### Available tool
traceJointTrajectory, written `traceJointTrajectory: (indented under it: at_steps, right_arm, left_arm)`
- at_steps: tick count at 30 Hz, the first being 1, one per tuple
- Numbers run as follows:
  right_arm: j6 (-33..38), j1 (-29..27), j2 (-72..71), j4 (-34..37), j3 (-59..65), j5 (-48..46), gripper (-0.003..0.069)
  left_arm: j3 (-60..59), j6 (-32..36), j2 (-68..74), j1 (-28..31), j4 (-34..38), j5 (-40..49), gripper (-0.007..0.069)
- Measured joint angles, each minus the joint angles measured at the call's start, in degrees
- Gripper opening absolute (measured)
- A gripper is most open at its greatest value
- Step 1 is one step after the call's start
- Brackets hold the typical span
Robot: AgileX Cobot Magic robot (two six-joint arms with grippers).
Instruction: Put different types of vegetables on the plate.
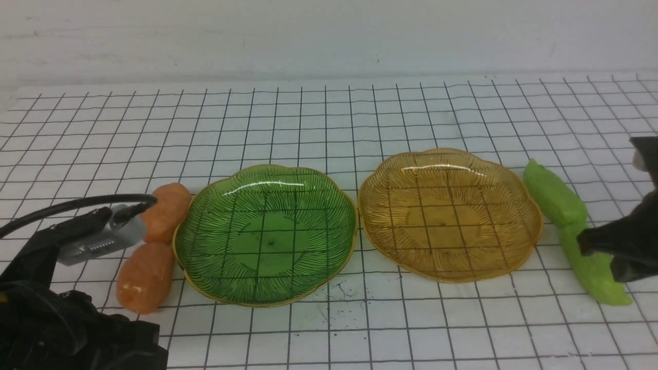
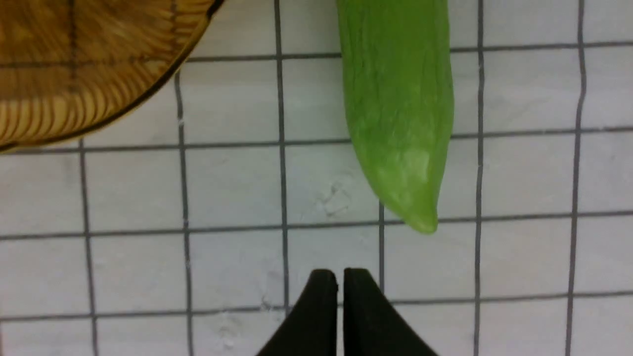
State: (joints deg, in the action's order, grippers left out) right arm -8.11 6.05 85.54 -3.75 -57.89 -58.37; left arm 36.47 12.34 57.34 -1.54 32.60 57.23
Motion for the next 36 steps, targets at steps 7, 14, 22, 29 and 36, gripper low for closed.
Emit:
traceJointTrajectory:
  at_steps: [7, 14, 22, 29, 36]
  right_arm:
    - [-0.2, 0.0, 8.2, -4.7, -6.2, -1.4, 0.0026]
    - [0.8, 0.0, 8.4, -4.9, -6.2, 3.2, 0.0136]
    - [1.6, 0.0, 9.8, -6.5, -6.3, 4.6, 0.0459]
    - [-1.6, 0.0, 16.7, -7.1, -6.4, 4.7, 0.0565]
    - [-1.8, 0.0, 21.8, -9.1, -6.4, 3.5, 0.0548]
  left_arm:
    - [0.2, 0.0, 0.0, 0.0, -0.2, 0.0, -0.0007]
    - [0.2, 0.0, 0.0, 0.0, -0.2, -0.5, -0.0007]
    - [0.2, 0.0, 0.0, 0.0, -0.2, -1.4, -0.0007]
    - [0.2, 0.1, 0.0, 0.0, -0.2, -1.5, -0.0007]
    - [0.2, 0.1, 0.0, 0.0, -0.2, -1.3, -0.0007]
